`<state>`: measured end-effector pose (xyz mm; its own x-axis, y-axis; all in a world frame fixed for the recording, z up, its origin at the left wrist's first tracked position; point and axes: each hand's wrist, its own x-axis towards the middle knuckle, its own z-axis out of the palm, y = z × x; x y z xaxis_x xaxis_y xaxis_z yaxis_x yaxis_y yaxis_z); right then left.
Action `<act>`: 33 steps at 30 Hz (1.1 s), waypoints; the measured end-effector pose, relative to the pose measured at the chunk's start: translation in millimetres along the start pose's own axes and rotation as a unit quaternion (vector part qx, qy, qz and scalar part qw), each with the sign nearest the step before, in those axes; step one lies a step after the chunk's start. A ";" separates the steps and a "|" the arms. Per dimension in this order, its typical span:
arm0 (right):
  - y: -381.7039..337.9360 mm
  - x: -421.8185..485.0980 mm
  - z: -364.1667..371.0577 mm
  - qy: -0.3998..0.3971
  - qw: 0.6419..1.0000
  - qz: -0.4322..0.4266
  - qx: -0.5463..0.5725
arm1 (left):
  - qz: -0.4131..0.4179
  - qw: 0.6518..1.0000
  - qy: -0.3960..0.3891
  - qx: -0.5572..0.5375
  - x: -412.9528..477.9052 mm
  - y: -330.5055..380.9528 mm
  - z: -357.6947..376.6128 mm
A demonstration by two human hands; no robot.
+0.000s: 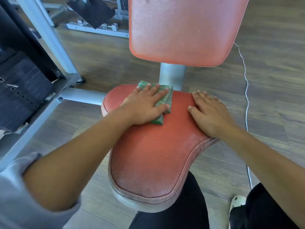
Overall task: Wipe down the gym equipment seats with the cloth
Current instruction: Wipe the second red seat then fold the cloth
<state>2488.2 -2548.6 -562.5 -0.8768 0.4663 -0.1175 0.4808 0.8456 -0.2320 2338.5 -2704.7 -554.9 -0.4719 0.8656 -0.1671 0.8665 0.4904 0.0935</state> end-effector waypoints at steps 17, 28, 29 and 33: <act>8.4 -2.9 0.7 0.015 0.997 -0.018 0.067 | 0.076 0.996 0.025 -0.040 -87.8 48.3 -3.4; 24.9 -21.8 -0.7 0.004 0.999 -0.054 0.008 | 0.019 0.998 0.000 -0.058 -77.9 40.6 -10.3; 24.8 -21.2 0.0 0.003 0.999 -0.054 0.004 | 0.027 0.999 0.002 -0.040 -71.7 50.4 -10.4; 27.7 -20.3 1.7 0.004 0.998 -0.069 -0.001 | 0.138 0.990 0.009 -0.021 -89.8 67.0 -7.2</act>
<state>2519.3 -2535.2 -568.2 -0.9343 0.3482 -0.0762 0.3561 0.9023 -0.2432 2437.8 -2748.8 -526.5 -0.2220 0.9685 -0.1128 0.9555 0.2391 0.1729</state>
